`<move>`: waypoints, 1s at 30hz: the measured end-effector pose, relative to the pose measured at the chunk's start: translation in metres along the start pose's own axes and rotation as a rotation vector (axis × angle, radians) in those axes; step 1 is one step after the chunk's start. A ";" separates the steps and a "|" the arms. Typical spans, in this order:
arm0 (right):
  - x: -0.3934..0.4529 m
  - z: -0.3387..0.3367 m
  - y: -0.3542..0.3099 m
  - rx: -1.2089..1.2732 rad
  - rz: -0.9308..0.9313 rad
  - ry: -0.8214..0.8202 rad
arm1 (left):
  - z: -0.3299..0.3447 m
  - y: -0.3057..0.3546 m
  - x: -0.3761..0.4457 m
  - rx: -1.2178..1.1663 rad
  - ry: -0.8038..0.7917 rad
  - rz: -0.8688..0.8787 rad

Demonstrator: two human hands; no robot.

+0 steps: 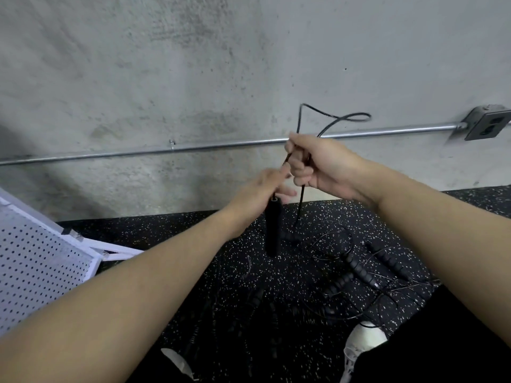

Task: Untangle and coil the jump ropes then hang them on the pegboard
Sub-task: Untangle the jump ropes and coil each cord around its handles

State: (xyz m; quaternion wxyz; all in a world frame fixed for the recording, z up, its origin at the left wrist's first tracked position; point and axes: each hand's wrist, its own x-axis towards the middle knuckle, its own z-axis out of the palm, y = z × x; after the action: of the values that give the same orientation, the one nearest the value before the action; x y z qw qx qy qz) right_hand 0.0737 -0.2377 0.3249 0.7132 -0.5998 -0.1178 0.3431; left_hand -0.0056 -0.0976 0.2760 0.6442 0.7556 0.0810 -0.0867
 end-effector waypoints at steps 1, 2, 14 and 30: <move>0.001 0.000 -0.002 0.094 0.010 0.004 | 0.002 -0.004 -0.001 0.028 -0.025 -0.008; 0.003 -0.001 -0.002 0.171 0.023 0.008 | 0.005 -0.007 -0.001 0.042 -0.038 -0.017; 0.006 -0.018 0.005 -0.060 0.151 0.191 | 0.014 -0.001 0.003 -0.002 0.061 0.055; -0.020 -0.014 0.023 -1.017 0.185 -0.295 | -0.034 0.008 0.002 -0.370 0.375 -0.237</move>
State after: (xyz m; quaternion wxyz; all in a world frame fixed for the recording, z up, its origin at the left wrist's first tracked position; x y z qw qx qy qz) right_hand 0.0594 -0.2596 0.3049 0.2753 -0.8229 -0.3149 0.3846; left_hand -0.0011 -0.0652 0.2887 0.7303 0.6133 0.3009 -0.0039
